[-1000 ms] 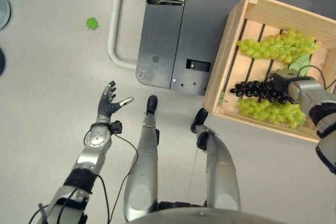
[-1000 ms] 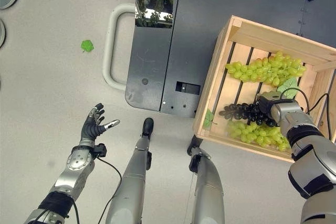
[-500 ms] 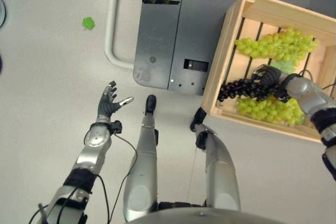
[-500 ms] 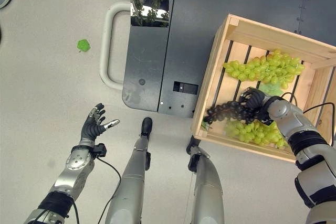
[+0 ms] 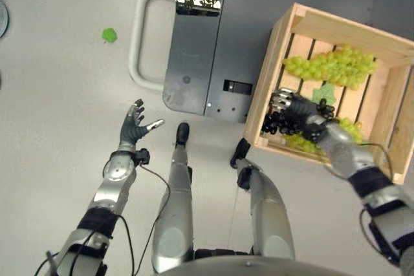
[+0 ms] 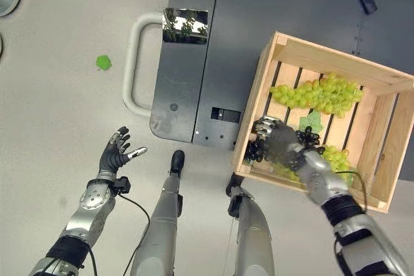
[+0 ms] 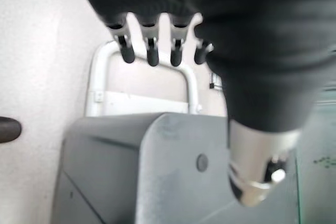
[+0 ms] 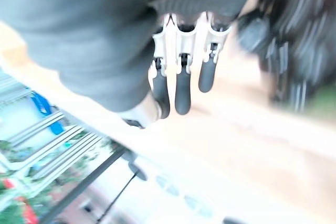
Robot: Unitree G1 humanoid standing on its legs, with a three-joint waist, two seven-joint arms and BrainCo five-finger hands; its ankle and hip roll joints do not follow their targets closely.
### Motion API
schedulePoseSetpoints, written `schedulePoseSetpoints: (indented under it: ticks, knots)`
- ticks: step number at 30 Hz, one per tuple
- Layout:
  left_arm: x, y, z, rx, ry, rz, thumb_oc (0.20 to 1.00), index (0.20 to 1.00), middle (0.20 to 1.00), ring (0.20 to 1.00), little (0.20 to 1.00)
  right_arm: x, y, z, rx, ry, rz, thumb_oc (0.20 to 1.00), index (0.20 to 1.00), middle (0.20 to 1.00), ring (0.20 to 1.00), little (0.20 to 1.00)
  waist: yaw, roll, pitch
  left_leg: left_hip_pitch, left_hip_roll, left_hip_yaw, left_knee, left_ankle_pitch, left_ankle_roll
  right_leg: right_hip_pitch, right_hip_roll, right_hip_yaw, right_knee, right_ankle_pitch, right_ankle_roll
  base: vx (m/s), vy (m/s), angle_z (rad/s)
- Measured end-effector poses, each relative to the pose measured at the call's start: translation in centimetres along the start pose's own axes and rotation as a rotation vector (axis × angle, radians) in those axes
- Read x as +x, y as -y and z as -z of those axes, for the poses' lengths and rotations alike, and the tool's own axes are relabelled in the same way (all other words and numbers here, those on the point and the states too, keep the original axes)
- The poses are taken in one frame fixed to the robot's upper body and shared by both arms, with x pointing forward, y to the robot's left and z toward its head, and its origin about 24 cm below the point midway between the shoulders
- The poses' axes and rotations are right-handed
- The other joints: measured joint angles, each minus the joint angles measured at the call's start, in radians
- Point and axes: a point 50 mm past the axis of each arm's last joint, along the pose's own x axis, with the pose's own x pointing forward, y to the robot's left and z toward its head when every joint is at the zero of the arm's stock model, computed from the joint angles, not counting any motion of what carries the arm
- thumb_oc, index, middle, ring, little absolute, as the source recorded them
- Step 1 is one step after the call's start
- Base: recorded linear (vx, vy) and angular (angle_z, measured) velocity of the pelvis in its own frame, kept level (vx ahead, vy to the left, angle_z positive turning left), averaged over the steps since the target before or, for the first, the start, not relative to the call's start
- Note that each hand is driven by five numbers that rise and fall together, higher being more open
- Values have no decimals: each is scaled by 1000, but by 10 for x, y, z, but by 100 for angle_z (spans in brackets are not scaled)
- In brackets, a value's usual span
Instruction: Pick up the fruits from the basket on one side to the basket on the other side
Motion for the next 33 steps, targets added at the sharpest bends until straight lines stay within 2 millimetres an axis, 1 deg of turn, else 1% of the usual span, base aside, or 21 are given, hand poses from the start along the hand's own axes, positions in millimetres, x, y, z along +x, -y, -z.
schedulePoseSetpoints:
  ticks: [3, 4, 8, 9, 13, 14, 15, 16, 17, 19, 21, 22, 23, 24, 25, 26, 27, 28, 31, 33]
  knots:
    - [-1, -5, 3, -3, -15, -24, 1000, 1000, 1000, 1000, 1000, -8, 5, 15, 129, 47, 67, 200, 200, 200, 200, 200, 2, 4, 2, 24, -4, -14, -11, 10, 0, 30, -5, -18, 2, -3, 2, -6, -11, 17]
    - [-1, -5, 4, -2, -17, -25, 1000, 1000, 1000, 1000, 1000, -10, 7, 21, 151, 43, 89, 200, 200, 200, 200, 200, 2, 9, 0, 46, -7, -17, -22, 15, 0, 50, -8, -21, 2, -10, 9, -14, -7, 13]
    - [-2, -7, 10, -3, -44, -36, 1000, 1000, 1000, 1000, 1000, -17, 9, 33, 187, 38, 128, 200, 200, 200, 200, 200, 3, 23, 3, 108, -9, -15, -43, 20, 2, 105, -12, -21, -1, -15, 14, -1, -3, 3]
    - [-4, -6, 13, -5, -55, -37, 1000, 1000, 1000, 1000, 1000, -20, 9, 36, 191, 32, 130, 200, 200, 200, 200, 200, 2, 31, 1, 140, -9, -15, -54, 20, 2, 132, -13, -22, -7, -20, 15, 0, 0, 0]
    - [-4, -5, 14, -12, -57, -34, 1000, 1000, 1000, 1000, 1000, -28, 11, 42, 201, 19, 141, 200, 200, 200, 200, 200, 0, 51, 0, 198, -6, -15, -65, 23, 2, 190, -10, -25, -8, -23, 16, 6, 1, 1]
    - [-3, -5, 13, -13, -54, -32, 1000, 1000, 1000, 1000, 1000, -28, 12, 42, 194, 16, 142, 649, 649, 649, 649, 649, -2, 51, 0, 207, -5, -14, -67, 22, 2, 197, -12, -25, -9, -24, 16, 25, 39, -1]
    - [-3, -4, 12, -13, -50, -27, 1000, 1000, 1000, 1000, 1000, -31, 16, 38, 163, 9, 150, 1000, 1000, 1000, 1000, 1000, -1, 53, 0, 217, -5, -13, -67, 22, 2, 206, -14, -25, -11, -26, 17, 0, 0, 0]
    - [-2, -5, 11, -13, -47, -27, 1000, 1000, 1000, 1000, 1000, -33, 20, 34, 123, 4, 159, 1000, 1000, 1000, 1000, 1000, -5, 53, 0, 221, -5, -12, -68, 22, 2, 207, -17, -24, -12, -27, 18, 5, 45, -4]
    - [-3, -5, 11, -12, -48, -27, 1000, 1000, 1000, 1000, 1000, -36, 25, 24, 5, -20, 169, 1000, 1000, 1000, 1000, 1000, -5, 54, -1, 223, -6, -6, -67, 22, 2, 205, -18, -18, -6, -27, 18, -2, 23, -6]
    - [-4, -5, 13, -10, -52, -28, 1000, 1000, 1000, 1000, 1000, -41, 36, 5, -168, -51, 192, 1000, 1000, 1000, 1000, 1000, -4, 54, -1, 224, -4, 3, -67, 22, 3, 198, -20, -7, -3, -26, 18, 7, 27, -12]
    - [-4, -6, 13, -10, -54, -30, 1000, 1000, 1000, 1000, 1000, -44, 42, -15, -317, -53, 218, 1000, 1000, 1000, 1000, 1000, -6, 54, -1, 224, -3, 8, -67, 22, 4, 195, -20, -2, -2, -25, 18, 20, 30, -11]
    - [-5, -8, 13, -10, -53, -38, 1000, 1000, 1000, 1000, 1000, -48, 43, -42, -523, -33, 238, 1000, 1000, 1000, 1000, 1000, -10, 54, -1, 221, -4, 15, -65, 18, 9, 185, -21, 7, 3, -25, 18, 23, 23, -10]
    - [-7, -11, 13, -12, -51, -50, 1000, 1000, 1000, 1000, 1000, -50, 41, -59, -665, -13, 252, 1000, 1000, 1000, 1000, 1000, -18, 54, -1, 218, -4, 17, -64, 17, 10, 181, -21, 9, 4, -25, 18, 19, 25, -6]
    - [-10, -16, 15, -11, -53, -75, 1000, 1000, 1000, 1000, 1000, -52, 36, -82, -796, 69, 277, 1000, 1000, 1000, 1000, 1000, -31, 54, -1, 213, -4, 14, -62, 17, 11, 179, -20, 7, 3, -25, 18, 0, 0, 0]
    - [-10, -17, 15, -11, -55, -80, 1000, 1000, 1000, 1000, 1000, -52, 35, -90, -843, 103, 297, 1000, 1000, 1000, 1000, 1000, -35, 54, -1, 212, -3, 15, -62, 16, 10, 178, -19, 7, 2, -25, 18, 42, 48, -4]
    - [-11, -16, 14, -15, -49, -83, 1000, 1000, 1000, 1000, 1000, -52, 33, -106, -974, 134, 339, 1000, 1000, 1000, 1000, 1000, -37, 54, -1, 207, -4, 19, -62, 16, 10, 169, -17, 13, 4, -24, 17, 30, 41, -11]
    - [-11, -16, 13, -14, -43, -85, 1000, 1000, 1000, 1000, 1000, -54, 30, -111, -1072, 128, 346, 1000, 1000, 1000, 1000, 1000, -40, 54, -1, 203, -4, 26, -63, 15, 10, 161, -15, 19, 6, -24, 17, 47, 40, -20]
    - [-14, -19, 12, -17, -33, -100, 1000, 1000, 1000, 1000, 1000, -57, 20, -126, -1308, 120, 329, 1000, 1000, 1000, 1000, 1000, -37, 54, -1, 192, -4, 37, -58, 16, 7, 146, -11, 27, 11, -21, 14, 16, 14, -16]
    - [-15, -20, 13, -15, -35, -110, 1000, 1000, 1000, 1000, 1000, -58, 15, -140, -1599, 116, 368, 1000, 1000, 1000, 1000, 1000, -51, 54, -1, 190, -3, 39, -55, 12, 7, 147, -7, 28, 7, -15, 8, 10, 4, -4]
    - [-15, -20, 14, -16, -35, -110, 1000, 1000, 1000, 1000, 1000, -56, 13, -141, -1670, 118, 374, 1000, 1000, 1000, 1000, 1000, -52, 54, -1, 188, -3, 40, -55, 11, 7, 145, -6, 28, 5, -15, 8, 0, 0, 0]
